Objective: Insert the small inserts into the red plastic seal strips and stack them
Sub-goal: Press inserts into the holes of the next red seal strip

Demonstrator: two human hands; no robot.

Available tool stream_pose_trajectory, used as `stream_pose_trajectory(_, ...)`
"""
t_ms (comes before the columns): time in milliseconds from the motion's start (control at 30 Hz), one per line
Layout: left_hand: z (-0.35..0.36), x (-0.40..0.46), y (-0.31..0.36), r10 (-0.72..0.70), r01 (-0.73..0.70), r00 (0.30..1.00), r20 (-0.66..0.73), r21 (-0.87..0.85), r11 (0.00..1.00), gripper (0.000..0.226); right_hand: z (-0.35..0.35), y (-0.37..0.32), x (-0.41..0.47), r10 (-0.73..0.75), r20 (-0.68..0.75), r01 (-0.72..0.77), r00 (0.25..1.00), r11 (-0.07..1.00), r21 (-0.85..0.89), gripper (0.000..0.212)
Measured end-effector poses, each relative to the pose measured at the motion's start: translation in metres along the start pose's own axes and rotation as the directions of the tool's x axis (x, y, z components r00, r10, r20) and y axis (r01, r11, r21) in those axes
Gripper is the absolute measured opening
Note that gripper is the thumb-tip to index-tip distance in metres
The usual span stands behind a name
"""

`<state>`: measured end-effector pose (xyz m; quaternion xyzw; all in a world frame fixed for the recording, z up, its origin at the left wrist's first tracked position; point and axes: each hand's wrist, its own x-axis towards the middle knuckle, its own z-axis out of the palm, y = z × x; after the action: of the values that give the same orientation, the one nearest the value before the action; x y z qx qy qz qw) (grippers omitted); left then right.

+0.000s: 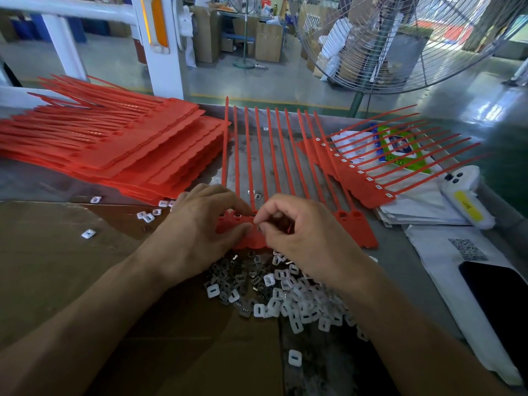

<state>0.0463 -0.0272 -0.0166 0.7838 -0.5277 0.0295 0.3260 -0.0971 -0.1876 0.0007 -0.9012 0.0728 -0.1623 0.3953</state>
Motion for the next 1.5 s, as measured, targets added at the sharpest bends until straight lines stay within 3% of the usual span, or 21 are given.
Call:
stream_pose_trajectory(267,0.002,0.001,0.005,0.064,-0.068,0.997,-0.036,-0.142,0.987,0.013,0.003,0.001,0.002,0.043,-0.063,-0.039,0.997,0.997,0.068,0.015)
stream_pose_trajectory(767,0.002,0.0,0.009,0.153,-0.159,0.979,-0.134,-0.034,0.987,0.009,-0.002,-0.002,0.003,0.098,-0.045,-0.082,0.994,0.957,0.279,0.01)
stream_pose_trajectory(933,0.002,-0.001,0.009,0.084,-0.104,0.986,-0.141,-0.14,0.985,0.008,-0.005,0.0,0.002,0.019,-0.039,-0.011,0.999,0.983,0.185,0.011)
stream_pose_trajectory(1133,0.004,-0.001,0.012,-0.023,0.016,1.0,-0.015,-0.382,0.924,0.015,-0.005,0.003,0.003,-0.119,-0.074,0.123,0.99,0.991,0.056,0.018)
stream_pose_trajectory(1500,0.004,0.0,0.012,-0.021,0.037,0.999,0.036,-0.524,0.851,0.016,-0.011,0.007,0.005,-0.217,-0.091,0.218,0.972,0.976,0.002,0.013)
